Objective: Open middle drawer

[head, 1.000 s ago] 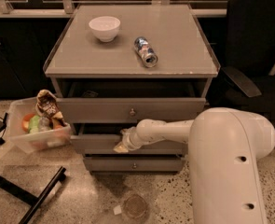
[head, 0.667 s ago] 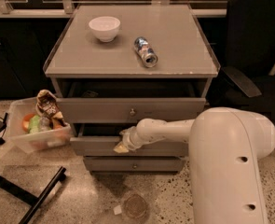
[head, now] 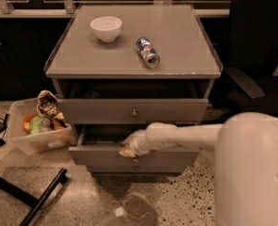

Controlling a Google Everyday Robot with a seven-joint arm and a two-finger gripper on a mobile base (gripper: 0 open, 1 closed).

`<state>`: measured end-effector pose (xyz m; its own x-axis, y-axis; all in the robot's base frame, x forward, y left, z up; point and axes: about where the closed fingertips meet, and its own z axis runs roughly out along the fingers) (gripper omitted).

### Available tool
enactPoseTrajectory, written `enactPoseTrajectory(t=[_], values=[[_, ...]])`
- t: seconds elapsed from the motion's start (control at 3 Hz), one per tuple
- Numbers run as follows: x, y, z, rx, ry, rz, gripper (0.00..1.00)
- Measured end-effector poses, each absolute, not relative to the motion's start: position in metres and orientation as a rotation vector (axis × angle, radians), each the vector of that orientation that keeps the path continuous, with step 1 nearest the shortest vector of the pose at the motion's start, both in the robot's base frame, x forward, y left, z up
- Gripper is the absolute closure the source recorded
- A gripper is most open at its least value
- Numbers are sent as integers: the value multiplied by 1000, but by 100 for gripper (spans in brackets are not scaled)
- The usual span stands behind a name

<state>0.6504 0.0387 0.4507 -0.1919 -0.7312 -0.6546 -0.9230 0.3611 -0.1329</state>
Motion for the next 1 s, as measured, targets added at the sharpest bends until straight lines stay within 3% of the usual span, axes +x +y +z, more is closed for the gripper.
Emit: enactPoseTrajectory(t=[0.33,0.67,1.0], values=[[589,12,447,-1455,2018,433,34],[579,6,442,-1454,2033,441,11],[579,6,442,-1454,2033,441,0]])
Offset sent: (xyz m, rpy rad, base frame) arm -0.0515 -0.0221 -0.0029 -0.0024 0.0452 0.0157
